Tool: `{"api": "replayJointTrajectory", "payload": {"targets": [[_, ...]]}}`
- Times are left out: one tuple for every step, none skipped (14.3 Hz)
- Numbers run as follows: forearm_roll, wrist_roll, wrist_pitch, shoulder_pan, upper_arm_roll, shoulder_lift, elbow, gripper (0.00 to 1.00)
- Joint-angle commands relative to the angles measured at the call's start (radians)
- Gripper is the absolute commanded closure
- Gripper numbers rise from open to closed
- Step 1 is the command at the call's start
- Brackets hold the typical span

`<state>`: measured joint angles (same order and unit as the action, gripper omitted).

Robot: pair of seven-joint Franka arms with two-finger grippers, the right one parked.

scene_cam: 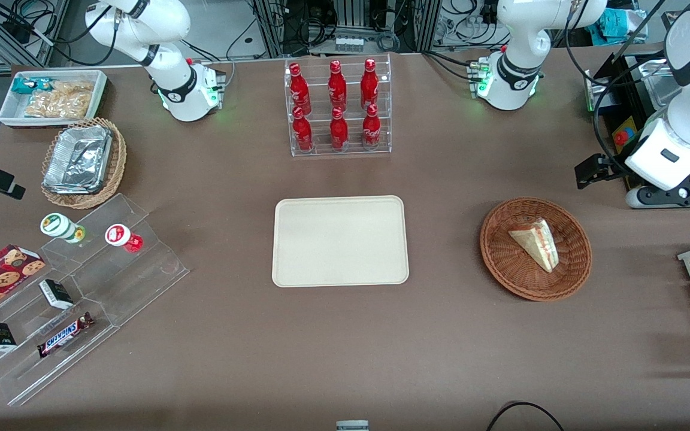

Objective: Place sandwich from basket to tray
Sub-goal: 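Lower the left gripper into the wicker basket and grasp the sandwich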

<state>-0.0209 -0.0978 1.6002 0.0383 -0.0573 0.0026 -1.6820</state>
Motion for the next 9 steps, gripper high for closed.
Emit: {"api": "replayJointTrajectory", "payload": {"targets": [[0.018,-0.003,-0.002,0.002,-0.003,0.010,0.015,0.00],[0.018,-0.003,-0.008,0.002,-0.003,0.013,0.010,0.00],[0.018,-0.005,0.001,0.002,-0.003,0.014,-0.014,0.00],[0.019,-0.005,0.004,0.000,-0.003,0.032,-0.027,0.00],[0.021,-0.005,0.006,-0.003,-0.003,0.051,-0.042,0.00],[0.021,-0.005,0.021,-0.005,-0.003,0.066,-0.068,0.00],[0.019,-0.003,0.071,-0.005,-0.001,0.068,-0.120,0.00],[0.016,-0.003,0.154,-0.005,-0.001,0.065,-0.190,0.00],[0.013,-0.005,0.226,-0.006,0.000,0.060,-0.255,0.00]]}}
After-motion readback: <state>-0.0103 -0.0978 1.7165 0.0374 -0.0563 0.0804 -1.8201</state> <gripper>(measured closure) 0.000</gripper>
